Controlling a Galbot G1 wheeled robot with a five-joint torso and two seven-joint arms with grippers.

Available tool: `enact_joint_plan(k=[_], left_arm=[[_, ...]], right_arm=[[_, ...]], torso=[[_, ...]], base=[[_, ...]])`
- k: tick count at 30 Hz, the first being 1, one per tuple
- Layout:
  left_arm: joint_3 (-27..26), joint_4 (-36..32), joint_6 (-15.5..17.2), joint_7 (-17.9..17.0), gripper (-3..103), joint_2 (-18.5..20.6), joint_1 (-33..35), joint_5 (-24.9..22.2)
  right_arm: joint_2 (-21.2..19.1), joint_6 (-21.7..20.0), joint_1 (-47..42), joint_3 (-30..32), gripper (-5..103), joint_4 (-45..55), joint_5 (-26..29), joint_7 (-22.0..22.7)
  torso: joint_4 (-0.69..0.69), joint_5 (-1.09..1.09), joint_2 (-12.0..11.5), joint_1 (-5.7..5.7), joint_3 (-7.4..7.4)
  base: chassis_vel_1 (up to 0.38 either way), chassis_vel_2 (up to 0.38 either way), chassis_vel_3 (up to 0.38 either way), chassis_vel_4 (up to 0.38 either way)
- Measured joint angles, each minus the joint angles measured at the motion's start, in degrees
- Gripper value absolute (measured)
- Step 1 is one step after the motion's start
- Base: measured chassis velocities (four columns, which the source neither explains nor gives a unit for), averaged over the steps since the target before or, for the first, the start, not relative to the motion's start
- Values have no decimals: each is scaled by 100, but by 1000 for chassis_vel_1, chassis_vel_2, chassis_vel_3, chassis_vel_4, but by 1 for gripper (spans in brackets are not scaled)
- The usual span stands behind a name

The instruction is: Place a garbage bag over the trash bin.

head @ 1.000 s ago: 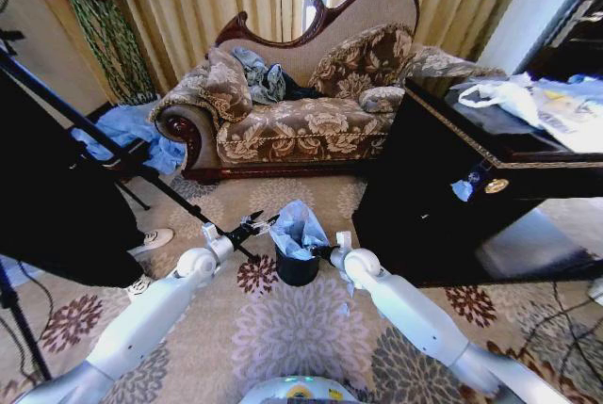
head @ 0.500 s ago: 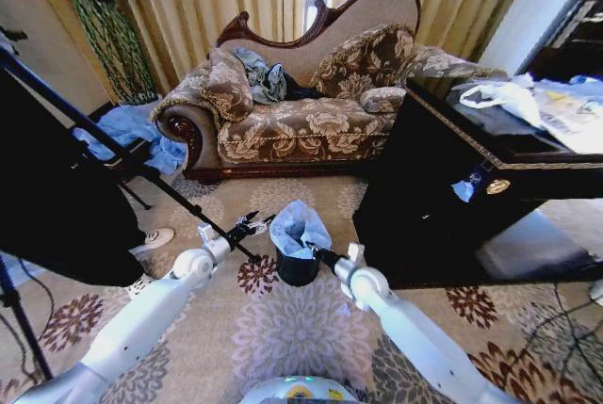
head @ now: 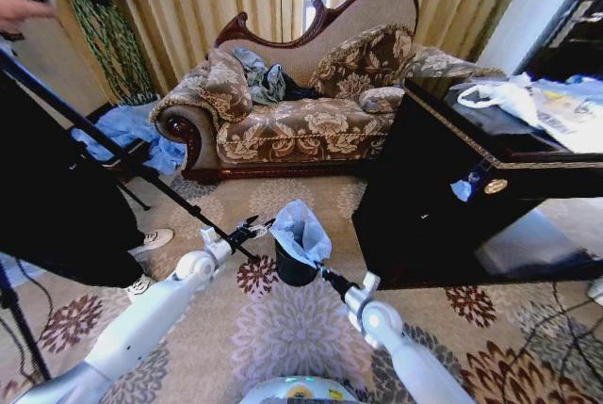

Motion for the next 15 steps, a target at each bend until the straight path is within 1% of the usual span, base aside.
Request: enact_joint_plan(k=[5,6,9,13,15], left_arm=[[37,25,20,-16,93,1,-40,-7],[51,32,30,-29,97,-5,-60,-12],[70,36,39,-45,94,-15,-73,-16],[107,40,44,-69,93,-17,-78,-13],[122,37,63,-115,93,-6,-71,-13]], right_arm=[[49,0,-266,47,0,149,75,16],[87,0,-378,49,0,221,97,32],[164,0,-470,37,0,243,86,45],[314,9,-538,-33,0,179,-41,46],[350,65,-556,-60,0,161,-255,41]], torso=[[0,0,0,0,0],[1,0,0,0,0],[0,-1,0,0,0],[1,-1,0,0,0],[1,0,0,0,0]], base=[[0,0,0,0],[0,0,0,0],[0,0,0,0],[0,0,0,0],[0,0,0,0]])
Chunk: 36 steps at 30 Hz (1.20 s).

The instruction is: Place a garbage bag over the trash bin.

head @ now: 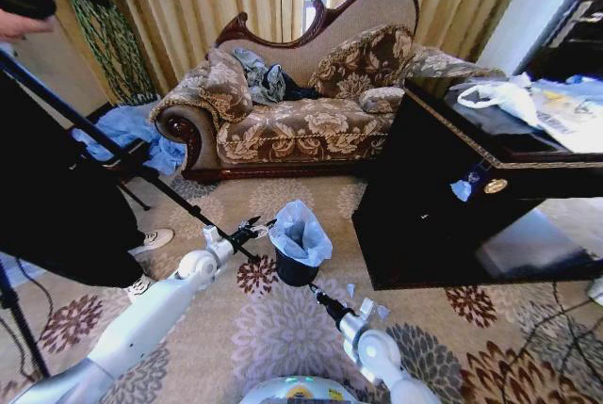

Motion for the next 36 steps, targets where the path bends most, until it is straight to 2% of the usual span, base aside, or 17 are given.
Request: enact_joint_plan(k=[5,8,11,12,13,15,16,17,18,22,24,25,26,27,28,31,36], left_arm=[[153,98,68,-163,93,-11,-10,-209],[227,273,80,-85,90,-45,-84,-77],[399,462,89,-5,94,-53,-261,139],[472,497,108,-34,94,-55,-330,157],[628,499,263,-266,96,-77,-446,100],[690,477,388,-434,96,-107,-483,3],[732,450,508,-586,92,-143,-504,-113],[767,413,690,-788,88,-210,-513,-264],[767,413,690,-788,88,-210,-513,-264],[738,196,1295,-1388,69,-310,-389,-502],[689,106,1429,-1508,69,-291,-335,-580],[611,-20,1621,-1660,63,-260,-250,-679],[611,-20,1621,-1660,63,-260,-250,-679],[538,-122,1756,-1773,57,-238,-182,-783],[480,-197,1854,-1862,52,-222,-133,-875],[363,-271,1972,-2026,37,-222,-37,-1061],[299,-127,1969,-2070,41,-319,-42,-1235]], right_arm=[[-228,37,-17,33,-2,319,-306,-60],[-332,37,-42,72,9,430,-436,-110],[-403,45,-90,137,19,511,-649,-162],[-428,64,-102,165,24,529,-774,-198],[-492,129,-104,204,30,584,-1054,-243],[-548,159,-98,215,35,637,-1184,-262],[-597,171,-87,221,35,684,-1253,-268],[-673,185,-60,231,41,752,-1330,-270],[-673,185,-60,231,41,752,-1330,-270],[-906,214,101,244,63,872,-1430,-273],[-935,215,147,242,68,872,-1428,-273],[-952,216,200,232,74,861,-1408,-273],[-952,216,200,232,74,861,-1408,-273],[-956,216,255,219,79,823,-1384,-272],[-956,216,289,210,79,791,-1375,-270],[-933,216,346,179,95,722,-1324,-255],[-936,216,306,169,99,719,-1323,-250]], torso=[[0,-2,0,0,0],[0,-1,0,1,0],[0,0,0,1,0],[0,0,0,1,0],[-1,1,0,1,0],[-1,2,0,1,0],[-1,1,0,1,0],[-1,1,0,1,0],[-1,1,0,1,0],[0,0,0,1,0],[-1,0,0,1,0],[0,0,0,1,0],[0,0,0,1,0],[1,0,0,1,0],[1,0,0,1,0],[1,0,0,1,0],[0,-1,0,1,0]], base=[[0,0,0,0],[0,0,0,0],[0,0,0,0],[0,0,0,0],[0,0,0,0],[0,0,0,0],[0,0,0,0],[0,0,0,0],[0,0,0,0],[0,0,0,0],[0,0,0,0],[0,0,0,0],[0,0,0,0],[0,0,0,0],[0,0,0,0],[0,0,0,0],[0,0,0,0]])
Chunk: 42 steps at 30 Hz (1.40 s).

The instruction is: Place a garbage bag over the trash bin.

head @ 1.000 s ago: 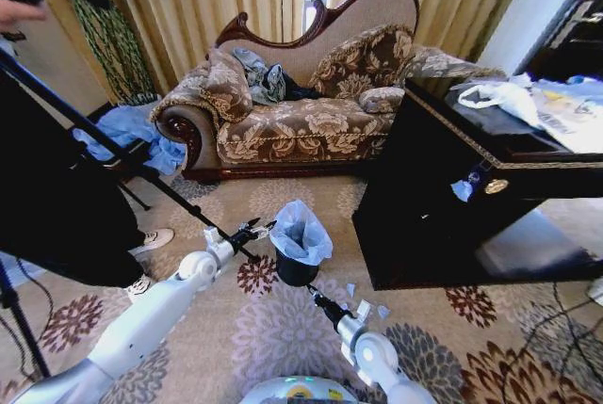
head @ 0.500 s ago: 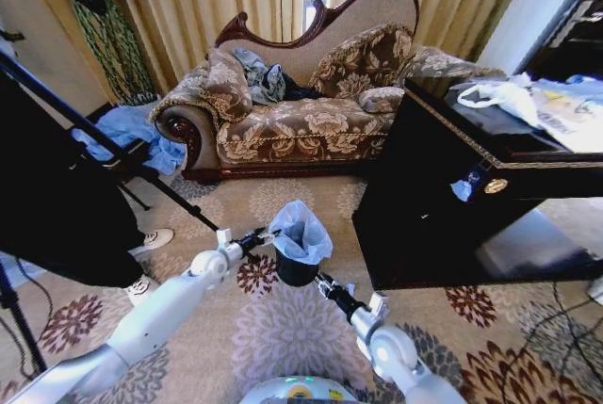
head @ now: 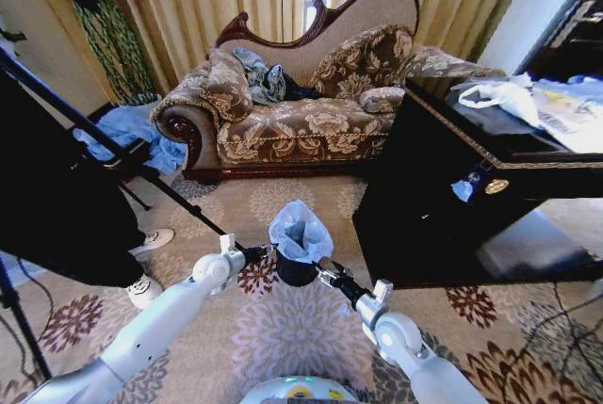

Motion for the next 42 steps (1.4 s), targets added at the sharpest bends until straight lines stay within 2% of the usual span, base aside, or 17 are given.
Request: enact_joint_plan(k=[4,6,8,10,12,14,15,18,21,22,24,26,27,31,42], left_arm=[[-79,128,64,-52,52,-116,-87,-254],[-79,158,71,-55,52,-132,-106,-268],[-70,251,83,-56,64,-187,-153,-278],[-45,327,81,-49,57,-247,-173,-273],[-32,369,69,-42,57,-285,-179,-268],[-12,442,51,-16,49,-331,-185,-259],[-12,442,51,-16,49,-331,-185,-259],[-1,492,34,51,36,-344,-185,-250],[-1,498,23,76,32,-340,-178,-249],[-4,496,13,90,25,-335,-164,-252],[-7,490,11,95,25,-332,-157,-252],[-12,475,-1,127,17,-318,-147,-254],[-12,475,-1,127,17,-318,-147,-254],[-6,548,-45,187,2,-341,-176,-247],[37,606,-85,272,0,-410,-73,-186]], right_arm=[[-56,0,-81,48,100,34,1,16],[-64,1,-89,56,100,39,1,22],[-79,0,-101,65,100,50,6,37],[-91,1,-104,67,100,56,15,47],[-100,1,-104,68,100,57,18,49],[-108,1,-106,68,100,57,20,53],[-108,1,-106,68,100,57,20,53],[-110,19,-117,58,100,50,16,53],[-110,32,-115,47,100,37,14,53],[-109,36,-98,37,100,30,15,53],[-110,38,-83,32,100,26,17,53],[-113,40,-27,15,100,23,26,53],[-113,40,-27,15,100,23,26,53],[-133,43,7,1,100,33,38,64],[-253,123,294,141,100,324,68,77]], torso=[[-1,0,0,0,0],[-1,1,0,0,0],[-1,1,0,0,0],[0,1,0,0,0],[0,1,0,0,0],[0,1,0,0,0],[0,1,0,0,0],[0,1,0,0,0],[0,1,0,0,0],[0,1,0,0,0],[0,1,0,0,0],[0,1,0,0,0],[0,1,0,0,0],[0,1,0,0,0],[1,3,0,-2,-1]], base=[[0,0,0,0],[0,0,0,0],[0,0,0,0],[0,0,0,0],[0,0,0,0],[0,0,0,0],[0,0,0,0],[0,0,0,0],[0,0,0,0],[0,0,0,0],[0,0,0,0],[0,0,0,0],[0,0,0,0],[0,0,0,0],[0,0,0,0]])
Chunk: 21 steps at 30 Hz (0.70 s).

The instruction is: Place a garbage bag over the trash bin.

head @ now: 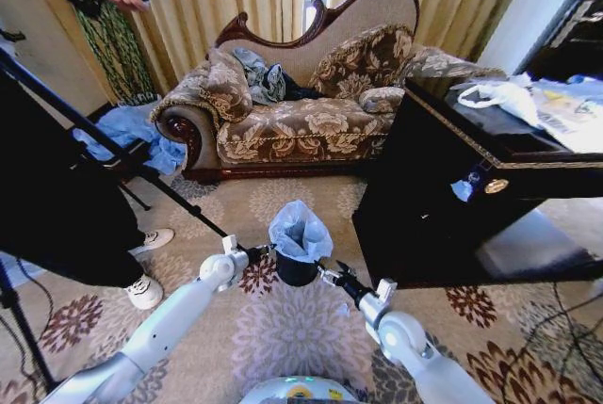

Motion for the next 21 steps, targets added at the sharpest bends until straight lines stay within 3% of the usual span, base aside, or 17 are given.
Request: enact_joint_plan(k=[1,4,10,21], left_arm=[[-2,-48,17,0,0,4,41,1],[-51,-159,33,0,0,56,91,-8],[-92,-181,38,0,0,88,124,-14],[-133,-337,39,-6,0,130,285,-45]], right_arm=[[-48,1,141,-14,100,77,37,12],[-125,-9,405,-134,100,162,129,51],[-102,-21,642,-427,100,163,130,84],[186,80,1109,-1379,100,-163,-495,45]], torso=[[0,-9,-1,1,1],[-2,0,0,0,0],[-2,-3,0,1,1],[-2,-4,0,1,1]], base=[[0,0,0,0],[0,0,0,0],[0,0,0,0],[0,0,0,0]])
